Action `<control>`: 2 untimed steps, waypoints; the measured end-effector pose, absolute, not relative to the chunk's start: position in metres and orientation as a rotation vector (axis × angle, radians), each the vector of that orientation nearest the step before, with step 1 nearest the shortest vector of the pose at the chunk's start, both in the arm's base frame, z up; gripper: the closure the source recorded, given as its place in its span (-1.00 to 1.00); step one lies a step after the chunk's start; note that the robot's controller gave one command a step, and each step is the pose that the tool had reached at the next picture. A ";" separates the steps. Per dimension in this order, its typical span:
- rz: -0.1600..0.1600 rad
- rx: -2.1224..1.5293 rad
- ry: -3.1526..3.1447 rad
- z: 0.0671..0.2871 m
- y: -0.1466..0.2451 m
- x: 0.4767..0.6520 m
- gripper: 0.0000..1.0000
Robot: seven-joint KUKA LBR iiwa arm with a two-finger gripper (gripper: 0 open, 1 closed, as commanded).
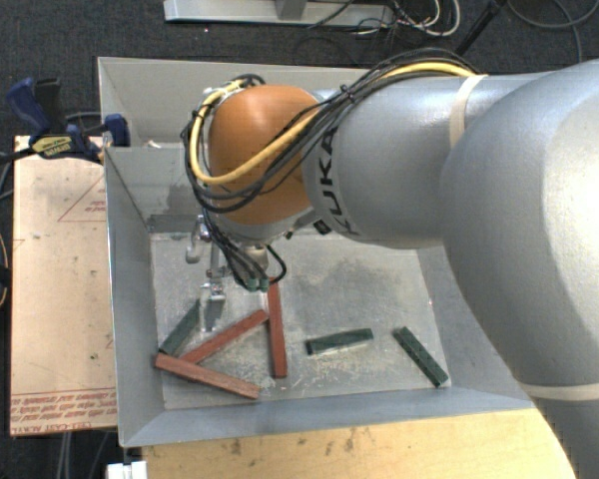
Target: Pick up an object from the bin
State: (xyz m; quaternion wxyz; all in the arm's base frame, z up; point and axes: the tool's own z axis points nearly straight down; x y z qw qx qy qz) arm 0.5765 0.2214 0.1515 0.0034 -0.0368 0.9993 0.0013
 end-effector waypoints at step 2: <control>0.011 -0.257 3.113 0.079 0.183 0.574 1.00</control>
Offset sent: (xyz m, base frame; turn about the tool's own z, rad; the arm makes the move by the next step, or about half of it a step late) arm 0.0000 0.0000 0.0000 0.0000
